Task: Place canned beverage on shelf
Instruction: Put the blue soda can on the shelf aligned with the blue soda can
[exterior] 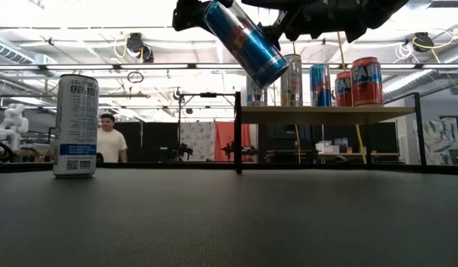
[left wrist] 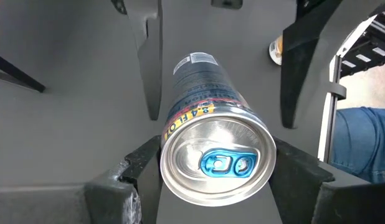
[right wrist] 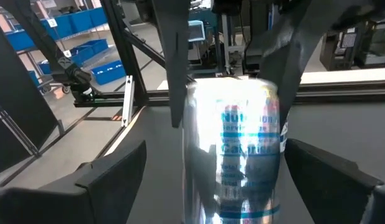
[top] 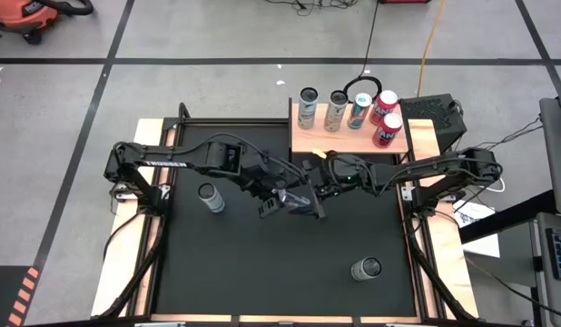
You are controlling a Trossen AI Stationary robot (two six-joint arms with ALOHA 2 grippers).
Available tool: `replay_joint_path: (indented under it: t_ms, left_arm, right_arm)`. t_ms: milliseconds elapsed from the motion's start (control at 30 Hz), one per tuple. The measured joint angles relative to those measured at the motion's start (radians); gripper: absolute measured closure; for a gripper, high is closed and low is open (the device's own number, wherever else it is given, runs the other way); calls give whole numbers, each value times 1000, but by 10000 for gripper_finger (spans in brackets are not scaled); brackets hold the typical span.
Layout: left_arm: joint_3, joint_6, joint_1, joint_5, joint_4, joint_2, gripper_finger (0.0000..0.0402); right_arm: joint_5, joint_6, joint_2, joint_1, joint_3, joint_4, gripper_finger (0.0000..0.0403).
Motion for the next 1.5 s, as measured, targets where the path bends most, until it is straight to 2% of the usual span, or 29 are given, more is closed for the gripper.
replay_joint_path:
  t_ms: [233, 500, 800, 1133, 1400, 1500]
  left_arm:
    - [0, -5, 0, 0, 3, 0, 178]
    - [0, -5, 0, 0, 1, 0, 160]
    - [0, -5, 0, 0, 2, 0, 149]
    - [0, 54, 0, 0, 35, 0, 148]
    - [0, 54, 0, 0, 67, 0, 148]
    - [0, 54, 0, 0, 72, 0, 148]
  right_arm:
    - [0, 8, 48, 0, -1, 30, 41]
    - [-2, 5, 37, 0, -1, 42, 68]
    - [-2, 8, 37, 0, -1, 31, 77]
    - [0, 29, 37, 6, -1, 42, 150]
    - [0, 28, 37, 13, -3, 69, 157]
    - [0, 28, 37, 13, -3, 71, 176]
